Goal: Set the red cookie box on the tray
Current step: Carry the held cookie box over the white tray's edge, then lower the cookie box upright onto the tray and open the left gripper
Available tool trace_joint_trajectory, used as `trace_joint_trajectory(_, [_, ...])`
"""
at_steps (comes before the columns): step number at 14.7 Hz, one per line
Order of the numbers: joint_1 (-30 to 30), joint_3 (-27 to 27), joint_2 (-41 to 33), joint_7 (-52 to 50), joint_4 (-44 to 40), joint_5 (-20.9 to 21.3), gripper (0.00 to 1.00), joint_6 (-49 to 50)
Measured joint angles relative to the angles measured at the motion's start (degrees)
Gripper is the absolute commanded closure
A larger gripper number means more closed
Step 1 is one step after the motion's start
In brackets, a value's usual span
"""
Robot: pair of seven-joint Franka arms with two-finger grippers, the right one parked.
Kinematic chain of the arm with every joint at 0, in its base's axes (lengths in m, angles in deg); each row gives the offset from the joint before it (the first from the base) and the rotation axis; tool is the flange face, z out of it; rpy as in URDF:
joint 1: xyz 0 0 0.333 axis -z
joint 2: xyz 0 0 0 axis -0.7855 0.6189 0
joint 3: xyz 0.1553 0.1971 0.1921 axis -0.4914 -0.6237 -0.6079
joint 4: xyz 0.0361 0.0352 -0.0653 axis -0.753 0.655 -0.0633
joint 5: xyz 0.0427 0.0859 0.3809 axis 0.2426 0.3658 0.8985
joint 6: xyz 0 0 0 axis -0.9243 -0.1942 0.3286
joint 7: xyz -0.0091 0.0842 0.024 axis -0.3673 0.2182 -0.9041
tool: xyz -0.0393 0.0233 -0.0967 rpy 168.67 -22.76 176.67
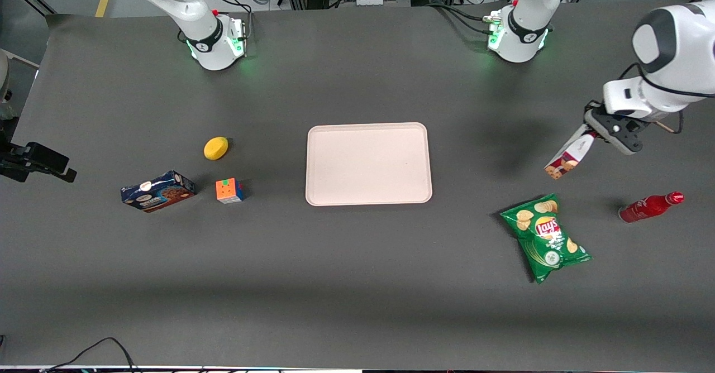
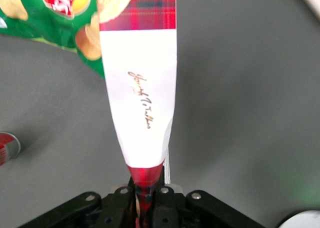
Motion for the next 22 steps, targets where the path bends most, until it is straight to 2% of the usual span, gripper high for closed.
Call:
trace_joint_trajectory(4, [2.4, 9.6, -0.7, -25.0, -4.1, -0.5, 1.0, 3.4])
trace_joint_trajectory(7, [3.5, 20.2, 0.7, -46.0, -6.8, -0.9, 1.0, 3.1])
trace_joint_trajectory(10, [4.1, 29.3, 5.7, -63.9, -10.6, -1.1, 1.0, 1.6])
trace_joint_trajectory(12, [4.1, 33.9, 10.3, -73.3, -11.7, -1.0, 1.0, -3.5])
trace_joint_trajectory(14, [4.6, 36.2, 14.9, -79.8, -11.8, 0.4, 1.0, -8.3])
trace_joint_trajectory(17, [6.2, 37.0, 21.0, -89.2, -10.8, 4.7, 1.0, -14.9])
trace_joint_trajectory(22, [7.2, 37.6, 28.1, -96.0, -10.3, 10.4, 1.0, -19.8])
